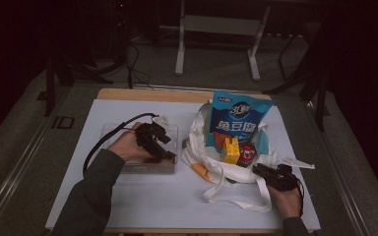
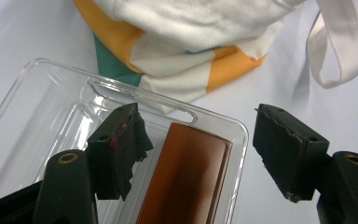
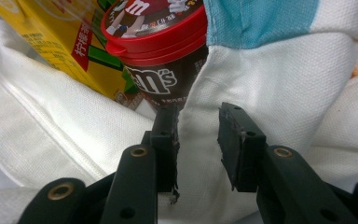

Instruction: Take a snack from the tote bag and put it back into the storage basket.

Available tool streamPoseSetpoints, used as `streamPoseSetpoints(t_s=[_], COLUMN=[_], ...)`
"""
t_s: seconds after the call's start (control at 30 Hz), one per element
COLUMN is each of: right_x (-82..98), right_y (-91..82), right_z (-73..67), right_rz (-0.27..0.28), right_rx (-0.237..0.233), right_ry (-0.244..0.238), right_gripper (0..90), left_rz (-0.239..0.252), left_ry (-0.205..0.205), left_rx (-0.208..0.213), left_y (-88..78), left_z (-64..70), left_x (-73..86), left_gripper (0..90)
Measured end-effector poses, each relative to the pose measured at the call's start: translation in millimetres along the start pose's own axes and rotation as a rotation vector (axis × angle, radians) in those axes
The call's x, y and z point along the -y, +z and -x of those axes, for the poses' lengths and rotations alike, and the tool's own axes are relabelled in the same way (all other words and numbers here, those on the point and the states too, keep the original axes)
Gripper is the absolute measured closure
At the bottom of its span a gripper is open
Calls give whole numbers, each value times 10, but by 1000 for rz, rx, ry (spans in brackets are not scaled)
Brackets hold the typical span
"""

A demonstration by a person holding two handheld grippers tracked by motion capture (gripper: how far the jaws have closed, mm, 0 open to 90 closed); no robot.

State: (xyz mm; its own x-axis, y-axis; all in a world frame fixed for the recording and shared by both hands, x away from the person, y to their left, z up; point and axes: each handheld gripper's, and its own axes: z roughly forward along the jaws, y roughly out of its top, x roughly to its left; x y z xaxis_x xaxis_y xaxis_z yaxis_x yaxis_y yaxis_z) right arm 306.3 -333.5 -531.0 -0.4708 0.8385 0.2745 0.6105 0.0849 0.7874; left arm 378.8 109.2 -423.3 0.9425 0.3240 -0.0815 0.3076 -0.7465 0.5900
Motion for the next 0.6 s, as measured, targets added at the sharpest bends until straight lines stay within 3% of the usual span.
streamPoseSetpoints(t_s=[0.07,0.23,0.6], right_x=[0,1,6], right_y=[0,0,-1], right_z=[0,3,2], right_rz=[1,1,4], right_rx=[0,-2,-3], right_ry=[0,0,-3], right_gripper=[677,678,677], left_rz=[13,62,154], left_ry=[-6,-11,-14], left_rx=[-12,6,-22], left_y=[-10,-40,-93], left_z=[11,17,57], left_x=[-1,2,-54], left_gripper=[330,338,356])
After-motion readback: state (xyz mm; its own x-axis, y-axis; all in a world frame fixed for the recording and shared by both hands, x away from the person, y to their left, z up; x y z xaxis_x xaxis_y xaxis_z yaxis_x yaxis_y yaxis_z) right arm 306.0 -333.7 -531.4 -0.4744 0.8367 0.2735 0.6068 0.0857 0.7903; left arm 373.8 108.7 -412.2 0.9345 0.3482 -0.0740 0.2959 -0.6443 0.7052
